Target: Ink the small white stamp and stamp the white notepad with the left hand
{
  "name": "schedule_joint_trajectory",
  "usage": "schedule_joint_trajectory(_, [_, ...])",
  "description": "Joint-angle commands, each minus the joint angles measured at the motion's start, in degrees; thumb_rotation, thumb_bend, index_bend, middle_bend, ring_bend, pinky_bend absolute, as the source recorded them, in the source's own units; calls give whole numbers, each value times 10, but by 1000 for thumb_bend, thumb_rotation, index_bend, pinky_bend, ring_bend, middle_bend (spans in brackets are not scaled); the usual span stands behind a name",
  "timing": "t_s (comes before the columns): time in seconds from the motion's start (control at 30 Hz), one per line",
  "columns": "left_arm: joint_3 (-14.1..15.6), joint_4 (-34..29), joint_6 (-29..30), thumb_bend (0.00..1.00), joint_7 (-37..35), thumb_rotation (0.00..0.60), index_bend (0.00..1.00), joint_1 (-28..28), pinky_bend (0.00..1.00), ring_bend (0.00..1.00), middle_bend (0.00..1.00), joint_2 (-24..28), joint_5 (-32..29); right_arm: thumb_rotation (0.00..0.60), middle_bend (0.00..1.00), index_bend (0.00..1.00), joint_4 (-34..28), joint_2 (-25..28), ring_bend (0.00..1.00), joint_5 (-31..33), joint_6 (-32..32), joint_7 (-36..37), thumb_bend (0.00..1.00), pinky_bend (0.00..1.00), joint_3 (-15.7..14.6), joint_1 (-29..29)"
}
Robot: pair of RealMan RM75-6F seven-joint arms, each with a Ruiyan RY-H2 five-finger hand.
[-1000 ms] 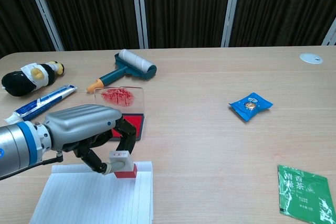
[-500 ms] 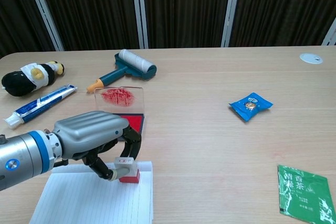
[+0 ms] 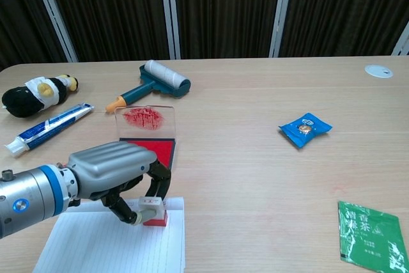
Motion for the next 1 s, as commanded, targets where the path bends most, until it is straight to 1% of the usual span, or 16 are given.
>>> schedule_joint_trajectory(0.03, [1,5,-2,405,-3,600,627,0,800,836,577,-2,2,600,0,0,0,0,0,0,0,0,0,0,0,0])
schedule_joint_trajectory(0.6, [4,21,-9,406,-11,600,627,3,800,836,579,-11,4,600,0,0,1,0,0,1,-2,1,0,0,0,0])
schedule_joint_trajectory(1.0, [3,17,-4,406,-13,600,627,6,800,836,579,-7,9,600,0,0,1,1,0,1,-1,4,0,0,0,-1])
